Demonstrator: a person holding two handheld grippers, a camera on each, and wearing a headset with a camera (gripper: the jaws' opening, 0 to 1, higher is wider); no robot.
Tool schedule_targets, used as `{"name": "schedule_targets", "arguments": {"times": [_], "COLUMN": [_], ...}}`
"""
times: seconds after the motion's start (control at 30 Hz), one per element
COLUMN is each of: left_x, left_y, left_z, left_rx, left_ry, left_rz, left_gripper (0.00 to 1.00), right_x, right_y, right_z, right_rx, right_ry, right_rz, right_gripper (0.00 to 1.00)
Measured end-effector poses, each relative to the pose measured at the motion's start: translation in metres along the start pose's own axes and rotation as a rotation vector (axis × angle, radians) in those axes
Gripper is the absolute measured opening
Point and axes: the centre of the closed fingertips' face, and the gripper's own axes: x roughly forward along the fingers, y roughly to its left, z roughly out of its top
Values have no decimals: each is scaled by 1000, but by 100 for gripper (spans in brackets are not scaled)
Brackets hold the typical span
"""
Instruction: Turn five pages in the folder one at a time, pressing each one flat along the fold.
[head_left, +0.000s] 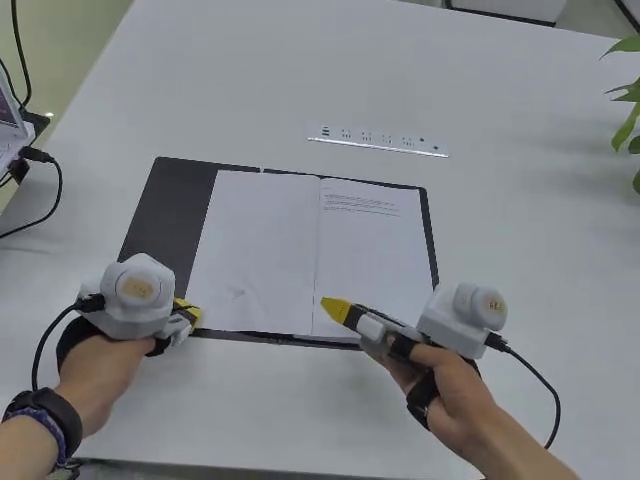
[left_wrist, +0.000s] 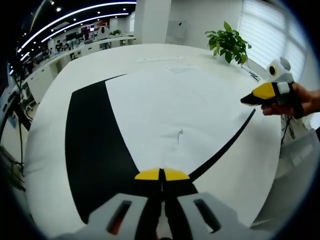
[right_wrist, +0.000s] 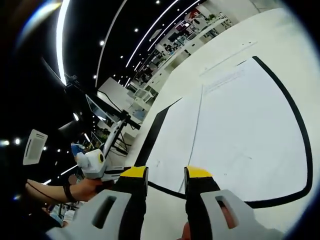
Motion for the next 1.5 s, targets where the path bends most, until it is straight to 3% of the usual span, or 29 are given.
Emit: {"name": "schedule_targets", "arguments": {"times": [0.37, 0.7, 1.0, 1.13, 1.3, 1.5], "left_x": [-4, -2, -2, -1, 2, 3], "left_y": [-3, 1, 2, 4, 6, 7], "left_z": [1, 2, 1, 1, 0, -1], "left_rx": [0, -10, -27, -31, -39, -44], "left_ry": [-6, -2, -2, -4, -4, -4], "left_rz": [5, 2, 11, 9, 2, 9], "left_gripper": [0, 0, 0, 0, 0, 0], "right_x": [11, 45, 78, 90, 99, 105], "right_y": [-8, -14, -27, -34, -41, -50], "right_z": [9, 32, 41, 44, 46, 52], "right_rx": [-26, -84, -64, -38, -9, 10], "right_ry": [16, 19, 30, 22, 11, -14], "right_rz": [2, 26, 31, 33, 22, 0], "right_gripper": [26, 19, 15, 8, 0, 0]}}
